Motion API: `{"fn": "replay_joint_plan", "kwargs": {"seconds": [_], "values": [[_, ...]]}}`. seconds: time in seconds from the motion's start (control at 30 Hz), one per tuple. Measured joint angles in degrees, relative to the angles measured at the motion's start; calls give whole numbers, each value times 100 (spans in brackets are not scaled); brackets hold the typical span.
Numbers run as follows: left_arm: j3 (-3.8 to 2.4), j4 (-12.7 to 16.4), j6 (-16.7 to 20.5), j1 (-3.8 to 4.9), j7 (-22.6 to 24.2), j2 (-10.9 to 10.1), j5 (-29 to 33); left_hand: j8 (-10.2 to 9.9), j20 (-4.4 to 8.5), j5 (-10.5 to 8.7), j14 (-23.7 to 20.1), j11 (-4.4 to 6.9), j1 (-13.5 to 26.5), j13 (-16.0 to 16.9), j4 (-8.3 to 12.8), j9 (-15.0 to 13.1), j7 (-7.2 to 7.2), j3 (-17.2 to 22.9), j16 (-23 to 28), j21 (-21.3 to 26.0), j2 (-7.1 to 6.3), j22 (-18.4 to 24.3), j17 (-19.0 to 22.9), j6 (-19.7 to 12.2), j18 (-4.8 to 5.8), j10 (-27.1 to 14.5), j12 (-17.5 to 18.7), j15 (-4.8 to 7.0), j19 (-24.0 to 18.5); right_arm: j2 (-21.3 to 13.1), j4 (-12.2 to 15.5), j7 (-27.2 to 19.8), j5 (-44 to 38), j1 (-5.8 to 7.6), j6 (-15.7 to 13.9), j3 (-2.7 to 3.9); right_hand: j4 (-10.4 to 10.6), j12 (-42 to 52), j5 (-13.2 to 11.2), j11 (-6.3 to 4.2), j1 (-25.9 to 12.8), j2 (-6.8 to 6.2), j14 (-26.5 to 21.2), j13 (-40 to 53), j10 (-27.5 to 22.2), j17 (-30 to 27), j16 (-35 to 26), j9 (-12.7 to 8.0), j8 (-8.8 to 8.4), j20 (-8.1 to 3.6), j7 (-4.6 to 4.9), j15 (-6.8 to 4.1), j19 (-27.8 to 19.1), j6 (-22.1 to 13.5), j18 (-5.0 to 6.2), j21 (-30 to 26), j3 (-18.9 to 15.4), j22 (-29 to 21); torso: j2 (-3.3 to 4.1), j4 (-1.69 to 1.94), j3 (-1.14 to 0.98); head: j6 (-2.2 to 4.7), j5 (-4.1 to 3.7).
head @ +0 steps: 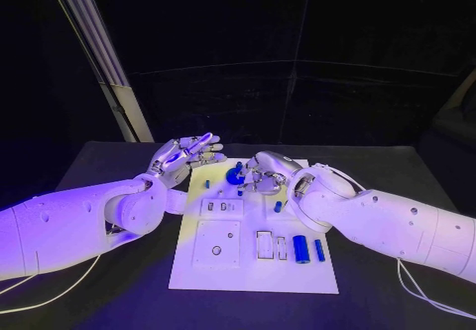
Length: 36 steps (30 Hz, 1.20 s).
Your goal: Assemble the parts on the task board
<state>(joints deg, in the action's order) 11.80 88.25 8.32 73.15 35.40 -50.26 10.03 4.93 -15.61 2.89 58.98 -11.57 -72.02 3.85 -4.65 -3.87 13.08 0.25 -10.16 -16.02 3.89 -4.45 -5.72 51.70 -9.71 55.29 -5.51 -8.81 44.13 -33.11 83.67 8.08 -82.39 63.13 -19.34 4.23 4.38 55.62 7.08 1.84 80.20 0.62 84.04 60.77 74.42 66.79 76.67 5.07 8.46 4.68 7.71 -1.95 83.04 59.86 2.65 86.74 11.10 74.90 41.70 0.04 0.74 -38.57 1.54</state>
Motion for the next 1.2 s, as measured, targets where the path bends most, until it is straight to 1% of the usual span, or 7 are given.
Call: {"fn": "replay_joint_plan", "kwargs": {"seconds": [0.17, 0.2, 0.37, 0.57, 0.7, 0.93, 1.2], "values": [[0, -8, 43, 4, 29, 4, 16, 0, 0, 0, 0, 0, 0, 0, 0, 0, 0, 0, 0, 0, 0, 5, 0, 0, 0, 0, 0, 0, 0, 209, -92, 164, -271, -7, 109, -114, 0, -38, -4, 0, 0, 0, 0, -27, 0, 0, 0, 0, -3, 0, 0, 0, 0, 0, 0, 0, 0, 0, 4, 0, -4, -25, 36], [1, -10, 51, 5, 34, 5, 21, 0, 0, 0, 0, 0, -22, 0, 0, 0, 0, 0, 0, 0, 22, 5, 0, 0, 0, 0, 0, 0, 0, 244, -109, 188, -314, -8, 126, -129, -4, -38, 17, 0, 0, 0, 0, -27, 0, 0, 0, 0, -3, 0, 0, 0, 0, 0, 0, 0, 4, 0, 5, -1, -7, -32, 42], [1, -18, 86, 8, 61, 15, 41, 0, 0, 0, 0, 0, -23, 0, 0, 0, 0, 0, 0, 0, 23, 4, 0, 0, 0, 0, 0, 0, 0, 380, -178, 272, -490, -12, 203, -191, -20, -38, 25, 0, 0, -1, 0, -35, 0, 0, 0, 1, -4, 0, 0, 0, 0, 0, 0, 0, 19, 0, 10, -2, -14, -60, 65], [1, -28, 110, 8, 82, 28, 63, 0, 0, 0, 0, 0, -23, 0, 0, 0, 0, 0, 0, 0, 23, 4, 0, 0, 0, 0, 0, 0, 0, 491, -238, 332, -653, -17, 280, -259, -20, -52, 26, 1, -31, -32, 0, -39, 0, 1, 0, 1, 1, 0, -12, 1, 0, 10, 0, 0, 19, 0, 11, -2, -16, -85, 85], [1, -36, 119, 9, 89, 34, 71, 0, 0, 0, 0, 0, -23, 0, 0, 0, 0, 0, 0, 0, 23, 4, 0, 0, 0, 0, 0, 0, 0, 540, -263, 351, -733, -17, 327, -335, -21, -67, 46, 1, -40, -42, 0, -52, 0, 1, 0, 1, 3, 0, -16, 1, 0, 14, 0, 0, 19, 0, 10, -3, -16, -98, 109], [1, -42, 124, 9, 92, 46, 82, 0, 0, 0, 0, 0, -23, 0, 16, 0, 0, -16, 0, 0, 23, 4, 0, 0, 0, 0, -1, 0, 0, 610, -363, 369, -823, -49, 415, -371, -23, -105, 46, -21, -45, -47, 0, -71, -23, 1, 0, -4, 2, 0, -12, 1, 0, 26, 0, 0, 44, 0, 3, -4, -16, -120, 118], [0, -48, 124, 10, 93, 49, 89, 0, 0, 0, 0, 0, -23, 0, 16, 0, 0, -16, 8, 0, 23, 3, 1, 0, 0, 0, -1, 0, 0, 645, -402, 366, -867, -69, 457, -376, -19, -105, 46, -21, -61, -63, 0, -73, -22, 1, 0, -5, -2, -20, -7, 1, -20, 32, 0, 0, 50, 0, 3, -10, -16, -142, 151]]}}
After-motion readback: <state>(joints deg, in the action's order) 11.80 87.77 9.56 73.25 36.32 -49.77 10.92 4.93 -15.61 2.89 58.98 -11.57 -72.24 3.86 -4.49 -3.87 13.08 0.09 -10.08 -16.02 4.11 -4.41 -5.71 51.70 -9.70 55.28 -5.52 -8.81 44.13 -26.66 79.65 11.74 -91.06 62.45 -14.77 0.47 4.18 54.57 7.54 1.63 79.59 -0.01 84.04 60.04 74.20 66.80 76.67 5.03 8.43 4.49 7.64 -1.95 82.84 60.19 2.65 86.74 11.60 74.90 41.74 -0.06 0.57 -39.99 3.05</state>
